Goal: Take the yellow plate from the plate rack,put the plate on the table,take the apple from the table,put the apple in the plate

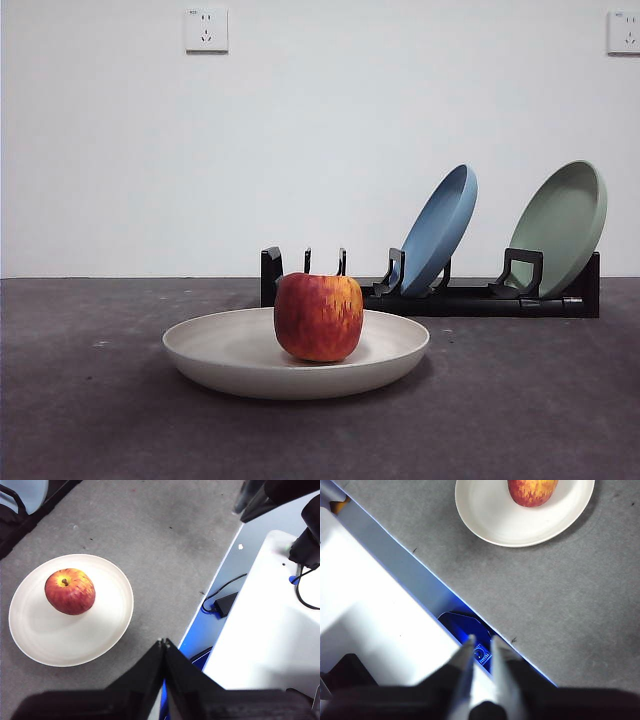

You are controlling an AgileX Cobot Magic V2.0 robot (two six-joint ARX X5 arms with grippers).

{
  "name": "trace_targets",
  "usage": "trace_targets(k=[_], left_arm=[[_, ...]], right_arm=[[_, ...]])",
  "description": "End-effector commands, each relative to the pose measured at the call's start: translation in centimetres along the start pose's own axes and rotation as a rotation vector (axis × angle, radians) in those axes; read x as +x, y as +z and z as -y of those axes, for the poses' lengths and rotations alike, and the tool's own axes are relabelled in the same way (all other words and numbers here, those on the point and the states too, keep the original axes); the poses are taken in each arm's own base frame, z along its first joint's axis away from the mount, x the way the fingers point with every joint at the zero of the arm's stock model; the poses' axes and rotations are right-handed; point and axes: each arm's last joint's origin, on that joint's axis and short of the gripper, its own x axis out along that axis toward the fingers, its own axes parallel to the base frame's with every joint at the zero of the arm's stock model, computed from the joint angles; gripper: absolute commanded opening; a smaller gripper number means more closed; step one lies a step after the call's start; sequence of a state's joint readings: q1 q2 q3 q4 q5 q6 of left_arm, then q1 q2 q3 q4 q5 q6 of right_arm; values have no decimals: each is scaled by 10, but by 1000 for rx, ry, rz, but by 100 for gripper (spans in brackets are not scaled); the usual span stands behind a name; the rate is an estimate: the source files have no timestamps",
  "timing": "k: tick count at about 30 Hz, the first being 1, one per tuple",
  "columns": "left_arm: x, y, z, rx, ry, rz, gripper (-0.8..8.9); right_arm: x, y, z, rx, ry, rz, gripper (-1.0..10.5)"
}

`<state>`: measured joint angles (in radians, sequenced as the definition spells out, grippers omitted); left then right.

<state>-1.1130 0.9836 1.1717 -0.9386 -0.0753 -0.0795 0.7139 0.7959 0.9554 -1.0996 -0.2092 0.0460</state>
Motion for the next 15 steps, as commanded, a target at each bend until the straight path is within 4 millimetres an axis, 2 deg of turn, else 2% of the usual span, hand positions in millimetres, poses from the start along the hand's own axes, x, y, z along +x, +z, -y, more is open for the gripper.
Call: trace_targets(k=[1, 15], left_arm=[[1, -1, 0, 1, 2, -2, -3], [1, 0, 0, 0, 1, 7, -3]], right_arm=[[0, 1, 0, 5, -3, 6, 0], [0, 1, 0, 5, -4, 6, 0]])
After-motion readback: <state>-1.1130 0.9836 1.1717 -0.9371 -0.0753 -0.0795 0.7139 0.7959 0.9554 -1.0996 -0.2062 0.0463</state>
